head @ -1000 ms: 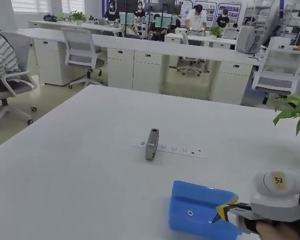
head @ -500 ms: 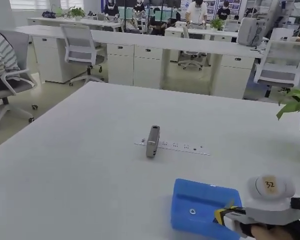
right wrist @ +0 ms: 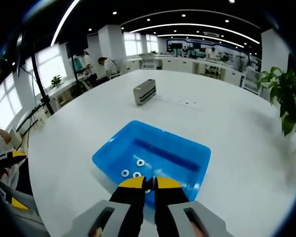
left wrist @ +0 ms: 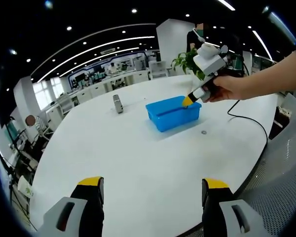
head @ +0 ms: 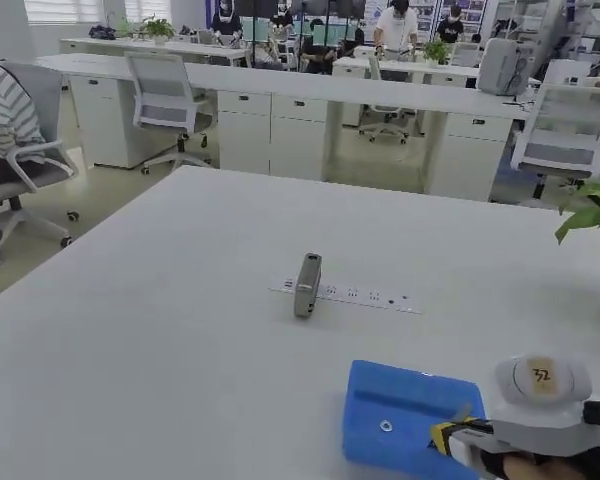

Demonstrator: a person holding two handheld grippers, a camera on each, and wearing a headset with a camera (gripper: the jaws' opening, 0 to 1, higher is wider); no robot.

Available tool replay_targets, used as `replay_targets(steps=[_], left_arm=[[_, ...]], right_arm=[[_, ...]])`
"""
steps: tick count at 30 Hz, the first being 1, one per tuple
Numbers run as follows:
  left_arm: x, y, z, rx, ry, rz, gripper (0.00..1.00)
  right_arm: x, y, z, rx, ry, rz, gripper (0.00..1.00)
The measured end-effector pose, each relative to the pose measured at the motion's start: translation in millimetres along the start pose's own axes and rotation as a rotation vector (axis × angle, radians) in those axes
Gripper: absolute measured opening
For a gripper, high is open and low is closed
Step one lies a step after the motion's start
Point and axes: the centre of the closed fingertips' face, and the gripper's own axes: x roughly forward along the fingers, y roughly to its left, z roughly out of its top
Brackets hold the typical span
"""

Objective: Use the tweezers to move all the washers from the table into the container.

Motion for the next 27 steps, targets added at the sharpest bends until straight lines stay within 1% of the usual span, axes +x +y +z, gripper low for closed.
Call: replay_targets(steps=[3, 4, 9, 14, 20, 22, 27], left_arm=[[-0.4, 0.8, 0.9, 0.000, -0.006, 0.003, 0.83], [-0.7, 0.8, 1.3, -0.002, -0.008, 0.003, 0.83], [-1.6, 0.2, 3.8, 0.001, -0.022, 0.001, 0.83], [-2.7, 0.7, 6.1, 0.000, -0.038, 0.004, 0.83], [-3.9, 2.4, 8.0, -0.005, -0.052, 0.011, 0.83], [-4.5, 2.2, 9.0, -0.007, -0.057, 0.010, 0.83], [-4.6, 1.9, 9.2, -0.002, -0.060, 0.011, 0.83]], right_arm=[[-1.3, -0.8, 2.1, -0.011, 0.004, -0.011, 0.03], [-3.6, -0.8, 4.6, -0.019, -0.001, -0.017, 0.03], [-13.9, 3.1, 14.2, -0.030, -0.025, -0.012, 0.03], [-31.4, 7.0, 22.5, -0.029, -0.060, -0.005, 0.02], [-62.4, 12.5, 33.2, -0.027, -0.128, 0.004, 0.02], [-71.1, 13.3, 34.5, -0.024, -0.147, 0.003, 0.02], [-84.3, 16.6, 30.7, -0.024, -0.163, 0.004, 0.02]])
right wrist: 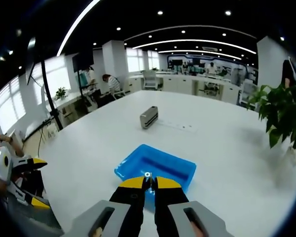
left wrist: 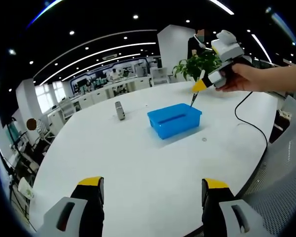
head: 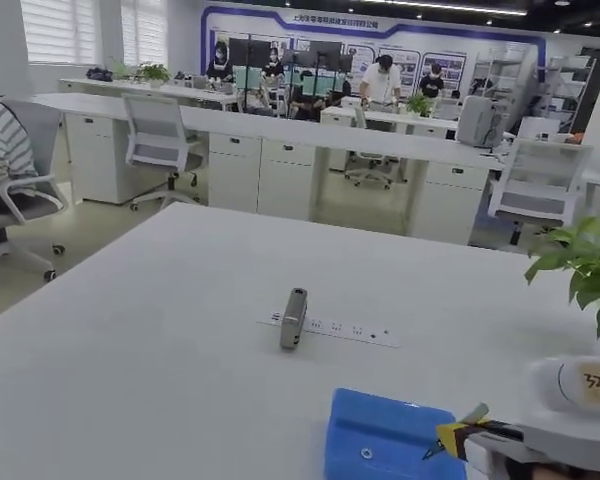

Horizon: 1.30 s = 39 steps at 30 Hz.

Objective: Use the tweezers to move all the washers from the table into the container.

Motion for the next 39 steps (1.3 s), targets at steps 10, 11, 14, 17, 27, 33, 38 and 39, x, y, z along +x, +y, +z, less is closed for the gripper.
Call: replay_targets(steps=[10, 11, 14, 17, 27, 33, 38, 39], left_arm=[[-0.9, 1.2, 1.2, -0.006, -0.008, 0.004, 0.83], [-0.9, 1.2, 1.3, -0.006, -0.008, 0.004, 0.82], [-1.0, 0.9, 1.3, -0.005, -0.008, 0.003, 0.82], [-0.9, 0.6, 1.3, -0.005, -0.008, 0.000, 0.82], [-0.3, 0.0, 0.2, -0.003, -0.001, -0.003, 0.82], [-0.1, 0.2, -0.4, -0.001, 0.001, -0.001, 0.82], [0.0, 0.3, -0.8, -0.001, 0.003, 0.000, 0.82], [-0.1, 0.4, -0.8, -0.003, 0.003, 0.000, 0.82]], right_arm=[[-10.8, 7.0, -25.4, 0.002, 0.020, -0.002, 0.03], [-10.8, 7.6, -28.2, 0.008, 0.024, 0.000, 0.03], [-10.8, 8.9, -38.4, 0.011, 0.041, 0.000, 0.03], [-11.0, 8.7, -45.9, 0.031, 0.049, -0.001, 0.03], [-8.3, 3.2, -70.1, 0.055, 0.092, -0.011, 0.03], [-5.7, 4.1, -77.0, 0.087, 0.101, -0.003, 0.03], [-0.2, 9.5, -83.4, 0.086, 0.122, 0.011, 0.03], [0.3, 10.0, -83.7, 0.086, 0.123, 0.011, 0.03]])
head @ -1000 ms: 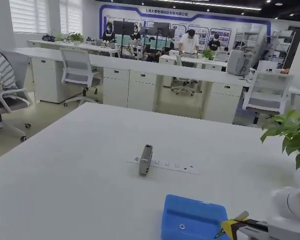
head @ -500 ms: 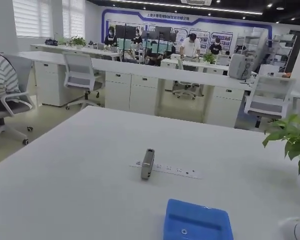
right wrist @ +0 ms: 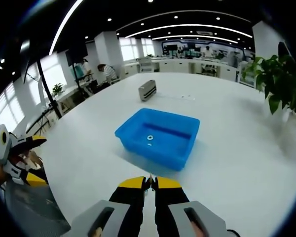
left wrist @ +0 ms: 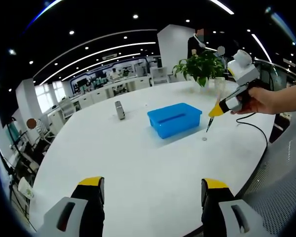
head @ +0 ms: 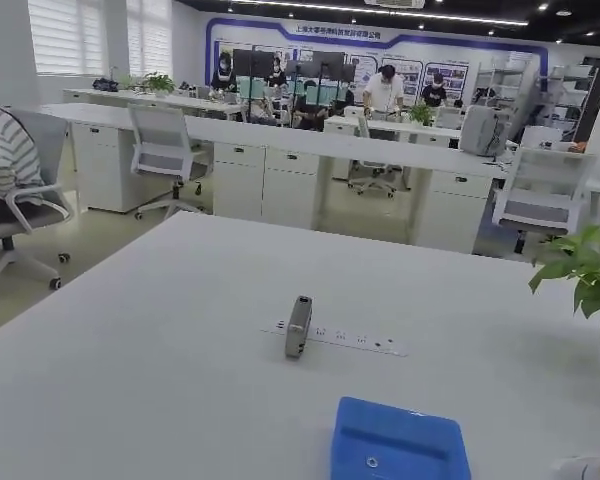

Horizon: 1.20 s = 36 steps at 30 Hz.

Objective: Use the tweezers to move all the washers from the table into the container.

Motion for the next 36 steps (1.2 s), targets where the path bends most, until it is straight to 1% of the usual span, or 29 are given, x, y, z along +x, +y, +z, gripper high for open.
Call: replay_targets(steps=[6, 9, 13, 14, 15, 17, 19, 26, 28, 34, 36], left_arm=[[-0.1, 0.0, 0.0, -0.002, 0.000, -0.001, 0.82], [0.1, -0.3, -0.2, 0.000, 0.002, -0.003, 0.82], [0.0, 0.3, -0.2, -0.003, 0.002, -0.001, 0.82], [0.0, 0.4, -0.3, -0.003, 0.002, 0.000, 0.82], [0.1, 0.4, -0.5, -0.002, 0.004, 0.000, 0.82], [0.4, 0.2, -1.0, 0.000, 0.007, -0.001, 0.82], [0.7, -0.4, -1.2, 0.004, 0.009, -0.003, 0.82], [0.8, -0.4, -2.0, 0.007, 0.015, -0.001, 0.82], [0.7, -0.3, -2.2, 0.008, 0.016, 0.000, 0.82], [0.7, -1.0, -2.5, 0.010, 0.017, -0.002, 0.82], [0.8, -1.1, -2.7, 0.010, 0.019, -0.003, 0.82]], right_arm=[[8.2, 3.8, -3.3, 0.001, 0.017, 0.006, 0.03], [11.6, 5.8, -4.5, -0.010, 0.027, 0.007, 0.03], [15.8, 7.4, -10.0, -0.019, 0.043, 0.008, 0.03], [15.9, 8.0, -12.1, -0.028, 0.047, 0.004, 0.03], [15.1, 8.3, -9.6, -0.033, 0.029, 0.003, 0.03], [15.1, 8.9, -10.1, -0.039, 0.035, 0.002, 0.03], [14.7, 8.4, -10.5, -0.068, 0.041, -0.004, 0.03], [14.5, 11.5, -11.3, -0.105, 0.045, 0.007, 0.02], [14.6, 12.4, -11.5, -0.134, 0.047, 0.001, 0.02], [14.4, 10.6, -10.5, -0.126, 0.058, 0.002, 0.02], [12.5, 10.7, -8.6, -0.120, 0.054, 0.006, 0.02]])
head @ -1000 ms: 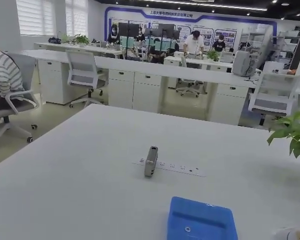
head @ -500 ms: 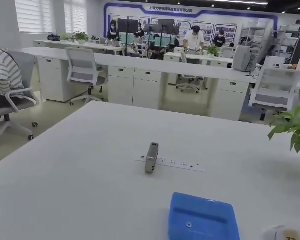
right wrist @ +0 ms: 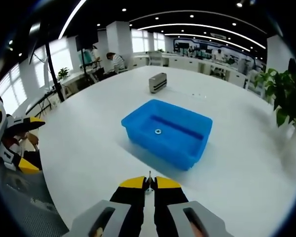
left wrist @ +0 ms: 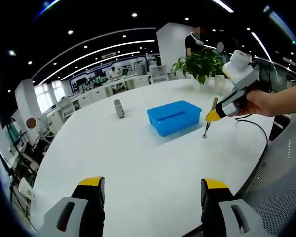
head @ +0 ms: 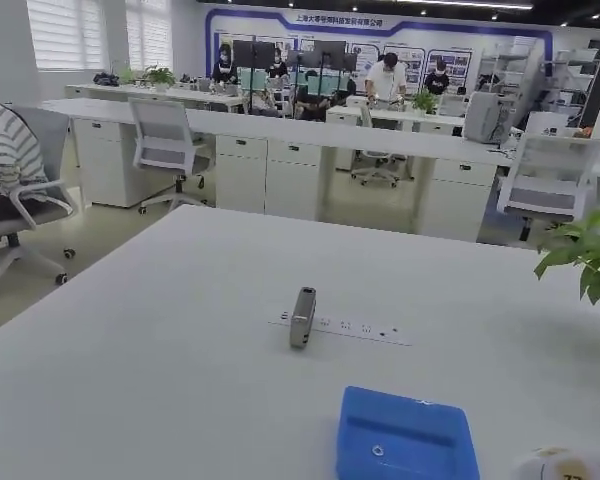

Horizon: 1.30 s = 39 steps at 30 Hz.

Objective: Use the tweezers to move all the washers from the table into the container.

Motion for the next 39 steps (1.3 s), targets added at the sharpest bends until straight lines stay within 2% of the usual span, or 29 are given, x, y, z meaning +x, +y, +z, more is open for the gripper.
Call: replay_targets(steps=[6, 19, 27, 35, 39], left_arm=[[0.2, -1.1, -0.5, 0.006, 0.004, -0.004, 0.82], [0.4, -1.3, -1.5, 0.009, 0.010, -0.004, 0.82], [1.1, -2.6, -3.3, 0.014, 0.021, -0.009, 0.82], [2.2, -4.3, -4.9, 0.023, 0.030, -0.015, 0.82], [2.3, -3.9, -4.3, 0.023, 0.027, -0.013, 0.82]], right_arm=[[-7.2, 1.4, 7.6, 0.009, -0.024, 0.004, 0.02], [-18.9, -7.4, 39.7, 0.005, -0.096, -0.001, 0.01], [-23.4, -21.4, 66.3, 0.028, -0.158, -0.022, 0.02], [-17.1, -37.2, 79.4, 0.030, -0.170, -0.049, 0.02], [-5.7, -41.6, 77.9, 0.031, -0.147, -0.052, 0.02]])
